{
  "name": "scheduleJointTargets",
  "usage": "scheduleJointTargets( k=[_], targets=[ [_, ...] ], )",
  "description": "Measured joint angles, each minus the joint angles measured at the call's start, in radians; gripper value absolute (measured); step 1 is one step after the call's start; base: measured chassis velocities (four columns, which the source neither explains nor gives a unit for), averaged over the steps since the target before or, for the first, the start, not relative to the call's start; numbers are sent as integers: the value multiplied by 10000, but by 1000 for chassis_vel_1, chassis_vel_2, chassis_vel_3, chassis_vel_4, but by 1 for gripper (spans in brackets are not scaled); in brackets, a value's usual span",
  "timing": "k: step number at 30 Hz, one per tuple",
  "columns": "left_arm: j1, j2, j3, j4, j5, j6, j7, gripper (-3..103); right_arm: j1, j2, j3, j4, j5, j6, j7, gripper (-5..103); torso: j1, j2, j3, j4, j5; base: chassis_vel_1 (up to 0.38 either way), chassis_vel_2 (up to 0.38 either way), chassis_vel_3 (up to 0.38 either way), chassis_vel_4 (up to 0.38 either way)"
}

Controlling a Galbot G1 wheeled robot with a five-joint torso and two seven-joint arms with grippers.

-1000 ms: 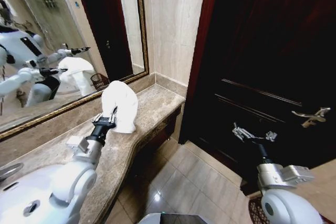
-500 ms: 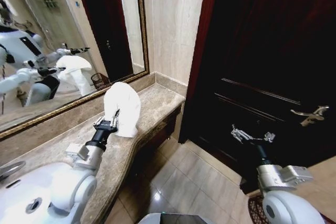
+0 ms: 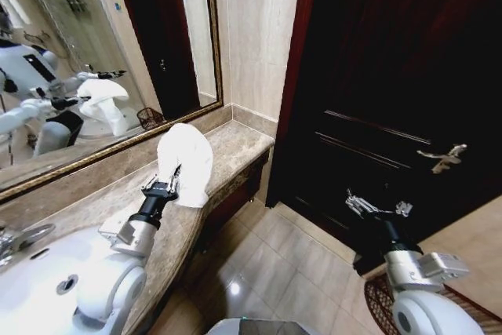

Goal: Discard the used towel into the hamper.

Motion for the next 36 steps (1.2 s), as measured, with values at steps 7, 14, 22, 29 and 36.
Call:
scheduleJointTargets(
  k=[7, 14, 22, 29, 36],
  targets=[
    [14, -42, -82, -24, -30, -91, 57, 16, -54, -3, 22, 0, -11, 76, 24, 100, 0, 0, 0, -3, -1, 124, -129, -127, 123],
    [96, -102, -83, -24, -37, -214, 57, 16, -92, 47, 11, 0, -43, 117, 36, 100, -1, 1, -1, -3, 0, 123, -110, -115, 103],
    [25, -94, 34, 36, -28, -279, 38, 16, -103, 110, -26, -2, -78, 194, 34, 100, 1, 0, 0, -3, -1, 95, -92, -93, 104],
    [-144, -76, 166, 82, -12, -280, 23, 16, -75, 114, -26, -6, -89, 194, 33, 100, 1, 0, 0, -4, -1, 109, -108, -113, 107],
    [-217, -111, 336, 132, 48, -280, 23, 16, -106, 104, -11, -9, -98, 194, 33, 100, 1, 0, 0, 0, 0, 110, -115, -112, 112]
  ],
)
